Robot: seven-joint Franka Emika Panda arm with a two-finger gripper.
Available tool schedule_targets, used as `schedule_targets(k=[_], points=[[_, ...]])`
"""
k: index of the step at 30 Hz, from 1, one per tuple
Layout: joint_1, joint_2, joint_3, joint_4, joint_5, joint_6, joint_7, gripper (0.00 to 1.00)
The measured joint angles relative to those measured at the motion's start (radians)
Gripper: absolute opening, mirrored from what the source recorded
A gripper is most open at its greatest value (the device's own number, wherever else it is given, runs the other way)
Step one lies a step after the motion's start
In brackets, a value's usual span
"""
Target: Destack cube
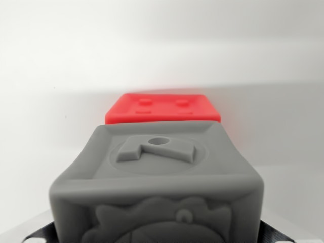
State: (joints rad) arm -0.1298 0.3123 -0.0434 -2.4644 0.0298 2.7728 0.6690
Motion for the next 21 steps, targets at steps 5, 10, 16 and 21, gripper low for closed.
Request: schedule_targets(k=[5,10,16,21], points=[[0.000,-0.021,-0.001,-0.002,0.000,-0.017,0.000,0.00],[0.001,-0.049,-0.002,-0.005,-0.001,-0.041,0.001,0.00],[0.002,-0.090,-0.004,-0.010,-0.003,-0.076,0.003,0.00],[0.003,-0.126,-0.005,-0.011,-0.006,-0.109,0.005,0.00]])
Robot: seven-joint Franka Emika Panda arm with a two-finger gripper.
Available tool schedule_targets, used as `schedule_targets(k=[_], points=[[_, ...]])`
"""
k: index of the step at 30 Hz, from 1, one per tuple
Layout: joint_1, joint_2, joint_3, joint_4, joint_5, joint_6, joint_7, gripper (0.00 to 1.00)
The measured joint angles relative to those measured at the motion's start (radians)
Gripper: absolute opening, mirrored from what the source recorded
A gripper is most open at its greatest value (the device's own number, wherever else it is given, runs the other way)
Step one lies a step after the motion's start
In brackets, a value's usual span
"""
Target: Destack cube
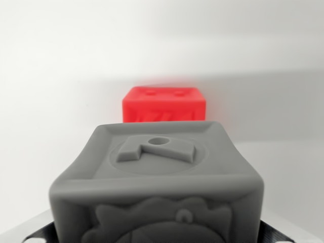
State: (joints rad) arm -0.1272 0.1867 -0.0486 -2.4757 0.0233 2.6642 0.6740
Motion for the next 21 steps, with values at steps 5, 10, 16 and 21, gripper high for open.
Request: schedule_targets(k=[5,10,16,21], points=[[0.000,-0.039,-0.001,-0.001,-0.004,-0.037,0.003,0.00],[0.002,-0.071,-0.001,0.000,-0.007,-0.064,0.006,0.00],[0.018,-0.065,0.007,-0.001,-0.009,-0.066,0.015,0.00],[0.031,-0.066,0.013,-0.001,-0.010,-0.066,0.023,0.00]])
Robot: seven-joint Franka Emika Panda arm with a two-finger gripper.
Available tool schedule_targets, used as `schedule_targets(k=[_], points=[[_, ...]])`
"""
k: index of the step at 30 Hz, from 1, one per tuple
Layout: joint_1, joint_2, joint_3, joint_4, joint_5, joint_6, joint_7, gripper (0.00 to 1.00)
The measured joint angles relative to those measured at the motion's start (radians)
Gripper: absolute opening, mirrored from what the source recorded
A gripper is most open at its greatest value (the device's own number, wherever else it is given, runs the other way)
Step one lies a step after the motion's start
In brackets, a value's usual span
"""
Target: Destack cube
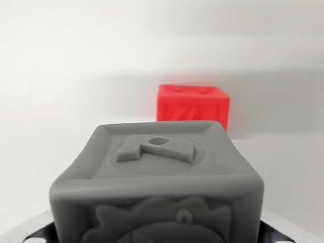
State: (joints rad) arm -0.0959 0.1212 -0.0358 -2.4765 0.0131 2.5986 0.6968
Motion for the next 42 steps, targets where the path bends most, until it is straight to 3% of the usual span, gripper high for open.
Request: schedule_targets(k=[42], points=[[0.115,0.005,0.050,0.018,-0.011,-0.011,0.065,0.00]])
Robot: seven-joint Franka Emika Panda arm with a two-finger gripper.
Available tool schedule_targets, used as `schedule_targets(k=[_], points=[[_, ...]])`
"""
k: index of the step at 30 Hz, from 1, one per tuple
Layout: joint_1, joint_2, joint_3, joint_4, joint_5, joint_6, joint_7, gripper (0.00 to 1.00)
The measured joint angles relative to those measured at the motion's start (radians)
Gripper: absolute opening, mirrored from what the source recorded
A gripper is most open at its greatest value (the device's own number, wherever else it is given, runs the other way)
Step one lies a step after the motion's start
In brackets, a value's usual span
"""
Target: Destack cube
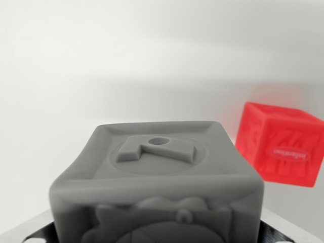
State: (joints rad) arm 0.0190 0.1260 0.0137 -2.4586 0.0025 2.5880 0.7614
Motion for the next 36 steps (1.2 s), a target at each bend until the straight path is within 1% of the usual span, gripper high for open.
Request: schedule_targets(k=[18,36], points=[[0.052,0.013,0.020,0.025,-0.006,-0.011,0.027,0.00],[0.106,0.034,0.037,0.059,-0.011,-0.025,0.052,0.00]])
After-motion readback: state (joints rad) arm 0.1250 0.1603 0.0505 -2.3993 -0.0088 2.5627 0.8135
